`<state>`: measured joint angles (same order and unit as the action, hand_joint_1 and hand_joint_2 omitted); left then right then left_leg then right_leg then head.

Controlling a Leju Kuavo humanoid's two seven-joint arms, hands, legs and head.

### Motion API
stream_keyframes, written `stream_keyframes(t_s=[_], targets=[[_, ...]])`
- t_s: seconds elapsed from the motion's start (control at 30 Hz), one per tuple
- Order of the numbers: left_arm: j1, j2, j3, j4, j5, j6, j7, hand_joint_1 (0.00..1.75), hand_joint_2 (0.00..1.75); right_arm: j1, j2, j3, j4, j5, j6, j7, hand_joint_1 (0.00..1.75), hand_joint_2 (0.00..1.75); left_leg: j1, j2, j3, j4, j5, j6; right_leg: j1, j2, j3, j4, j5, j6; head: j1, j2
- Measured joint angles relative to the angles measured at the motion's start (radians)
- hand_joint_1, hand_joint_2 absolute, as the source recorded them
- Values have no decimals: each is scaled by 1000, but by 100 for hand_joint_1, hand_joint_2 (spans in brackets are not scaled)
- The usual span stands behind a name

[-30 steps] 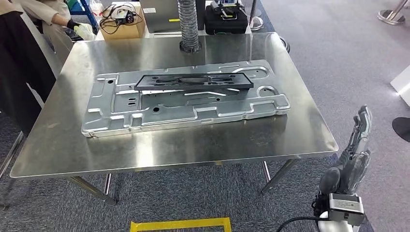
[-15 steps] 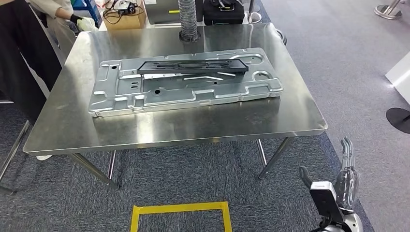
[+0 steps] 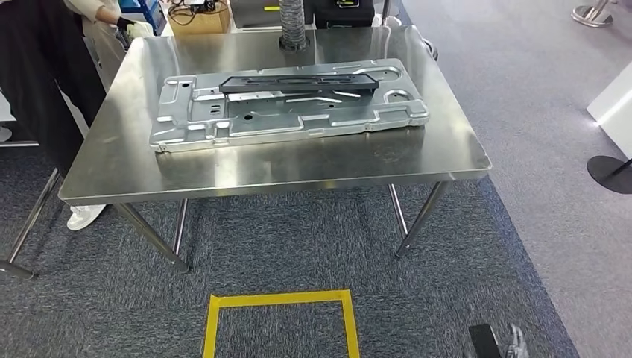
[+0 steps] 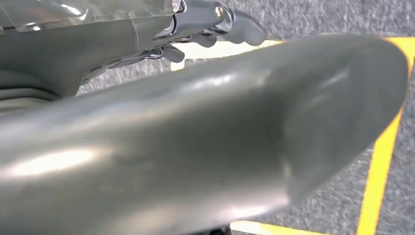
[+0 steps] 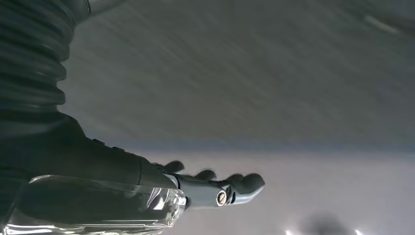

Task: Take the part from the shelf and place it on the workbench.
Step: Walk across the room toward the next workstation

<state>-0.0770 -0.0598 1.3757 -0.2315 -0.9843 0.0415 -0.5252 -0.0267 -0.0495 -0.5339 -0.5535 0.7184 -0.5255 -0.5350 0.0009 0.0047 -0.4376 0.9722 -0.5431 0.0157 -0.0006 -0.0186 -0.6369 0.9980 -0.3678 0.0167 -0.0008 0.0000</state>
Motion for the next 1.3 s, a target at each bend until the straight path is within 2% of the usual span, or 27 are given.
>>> stream_keyframes(t_s=[0.03, 0.07, 0.17, 0.2, 0.23, 0.27, 0.3, 0.33, 0.4, 0.47, 0.53, 0.57, 0.67, 0.7, 0.73, 0.77, 0.83, 0.9, 0.97, 1.0, 1.03, 1.07, 1.13, 1.2, 1.23, 1.27, 1.3], targets=[[1, -1, 0, 0, -2, -1, -2, 0, 0, 1, 1, -8, 53, 13, 27, 41, 0, 175, 2, 2, -9, -3, 13, 8, -2, 2, -6, 5, -9, 6, -1, 0], [2, -1, 0, 0, -4, -2, -4, 0, 0, 3, 3, -13, 100, 27, 54, 85, 0, 175, 3, 4, -22, -6, 28, 16, -4, 5, -15, 25, -40, 11, 0, 0], [4, -2, 0, 0, -11, -6, -11, 0, 0, 7, 13, -15, 198, 72, 112, 202, 0, 175, 3, 7, -72, -6, 70, 25, -13, 11, -57, 194, -198, 27, 6, 0], [5, -2, 0, 0, -13, -7, -12, 0, 0, 7, 18, -14, 222, 89, 125, 233, 0, 131, 2, 8, -90, -4, 82, 23, -15, 11, -62, 253, -219, 31, 7, 0], [5, -2, 0, 0, -14, -8, -14, 0, 0, 7, 23, -12, 242, 108, 137, 259, 0, 87, 2, 9, -107, -1, 94, 21, -18, 11, -54, 286, -213, 35, 7, 0], [6, -2, 0, 0, -17, -9, -16, 0, 0, 6, 28, -7, 260, 129, 150, 281, 0, 44, 2, 9, -125, 4, 105, 19, -21, 11, -30, 285, -188, 37, 8, 0], [6, -3, 0, 0, -19, -10, -17, 0, 0, 6, 32, -1, 274, 148, 165, 300, 0, 0, 3, 9, -143, 10, 115, 15, -23, 11, 12, 248, -160, 37, 8, 0], [6, -3, -1, 0, -22, -11, -18, 0, 0, 4, 37, 6, 284, 164, 180, 315, 0, 0, 3, 9, -158, 17, 124, 11, -26, 11, 71, 182, -146, 37, 8, 0], [6, -4, -2, 0, -26, -12, -20, 0, 0, -2, 46, 22, 298, 189, 207, 336, 0, 0, 2, 10, -179, 29, 140, -1, -24, 13, 183, 28, -165, 28, 7, 0], [5, -4, -3, 0, -30, -12, -21, 0, 0, -6, 55, 35, 311, 203, 225, 350, 0, 0, 2, 11, -187, 32, 158, -14, -16, 14, 220, -40, -186, 12, 6, 0], [8, -4, -4, 0, -33, -12, -21, 0, 0, -7, 63, 46, 325, 210, 241, 362, 0, 0, 7, 9, -195, 34, 161, -28, -14, 11, 203, -40, -169, -8, 5, 0], [11, -4, -4, 0, -35, -12, -20, 0, 0, -7, 67, 50, 330, 212, 250, 368, 0, 0, 9, 8, -204, 49, 135, -33, -13, 9, 191, -41, -157, -18, 3, 0], [16, -6, -7, 0, -41, -11, -17, 0, 0, -6, 74, 56, 340, 212, 273, 382, 0, 0, 12, 5, -244, 203, -18, -43, -8, 6, 144, -39, -117, -36, -2, 0], [16, -8, -8, 0, -42, -11, -16, 0, 0, -6, 76, 56, 343, 209, 280, 385, 0, 0, 12, 5, -253, 267, -49, -45, -5, 6, 125, -36, -104, -37, -2, 0], [16, -8, -8, 0, -42, -11, -14, 0, 0, -6, 77, 56, 345, 205, 287, 387, 0, 0, 12, 5, -251, 312, -55, -45, -2, 6, 105, -32, -91, -38, -2, 0], [15, -8, -9, 0, -42, -11, -12, 0, 0, -6, 79, 56, 347, 201, 292, 390, 0, 0, 11, 5, -234, 327, -37, -43, 0, 6, 85, -27, -80, -38, -2, 0], [14, -8, -9, 0, -42, -10, -9, 0, 0, -6, 82, 56, 349, 189, 304, 392, 0, 0, 10, 4, -149, 252, 16, -35, 3, 7, 49, -13, -61, -35, -2, 0], [9, -8, -9, 0, -42, -11, -8, 0, 0, -8, 85, 54, 349, 173, 316, 394, 0, 0, 5, 4, -32, 95, 9, -23, 6, 7, 25, 1, -46, -27, -1, 0], [4, -9, -9, 0, -42, -12, -9, 0, 0, -10, 88, 48, 349, 155, 328, 395, 0, 0, -1, 4, 22, 0, -19, -11, 6, 5, 14, 6, -27, -16, -1, 0], [4, -10, -9, 0, -42, -12, -10, 0, 0, -9, 88, 44, 350, 147, 333, 395, 0, 0, -2, 4, 20, -10, -16, -5, 5, 4, 12, 3, -17, -10, 0, 0], [5, -11, -9, 1, -42, -12, -11, 0, 0, -9, 88, 39, 350, 138, 340, 396, 0, 44, -1, 6, 12, -11, -6, 1, 2, 6, 8, 4, -14, -4, -2, 0], [6, -12, -9, 1, -43, -12, -11, 0, 0, -9, 88, 33, 350, 130, 347, 398, 0, 87, 0, 8, 3, -13, 7, 8, 0, 8, 2, 14, -31, 2, -1, 0], [6, -15, -10, 1, -45, -12, -13, 0, 0, -8, 89, 21, 352, 113, 364, 404, 0, 175, 4, 12, -25, -16, 37, 19, -5, 13, -22, 88, -124, 12, 2, 0], [6, -15, -10, 1, -47, -11, -16, 0, 0, -8, 90, 8, 353, 100, 385, 409, 0, 87, 3, 12, -61, -14, 62, 21, -9, 14, -49, 217, -221, 21, 6, 0], [7, -15, -10, 1, -48, -10, -16, 0, 0, -8, 90, 2, 354, 95, 394, 412, 0, 44, 3, 12, -79, -11, 74, 20, -12, 14, -54, 270, -231, 25, 6, 0], [7, -15, -10, 1, -49, -10, -17, 0, 0, -9, 90, -4, 354, 91, 402, 414, 0, 44, 3, 13, -99, -8, 84, 17, -14, 14, -46, 297, -212, 28, 6, 0], [7, -15, -10, 1, -49, -9, -16, 0, 0, -9, 90, -9, 354, 87, 409, 416, 0, 87, 3, 14, -118, -4, 94, 14, -17, 14, -23, 293, -177, 29, 6, 0]])
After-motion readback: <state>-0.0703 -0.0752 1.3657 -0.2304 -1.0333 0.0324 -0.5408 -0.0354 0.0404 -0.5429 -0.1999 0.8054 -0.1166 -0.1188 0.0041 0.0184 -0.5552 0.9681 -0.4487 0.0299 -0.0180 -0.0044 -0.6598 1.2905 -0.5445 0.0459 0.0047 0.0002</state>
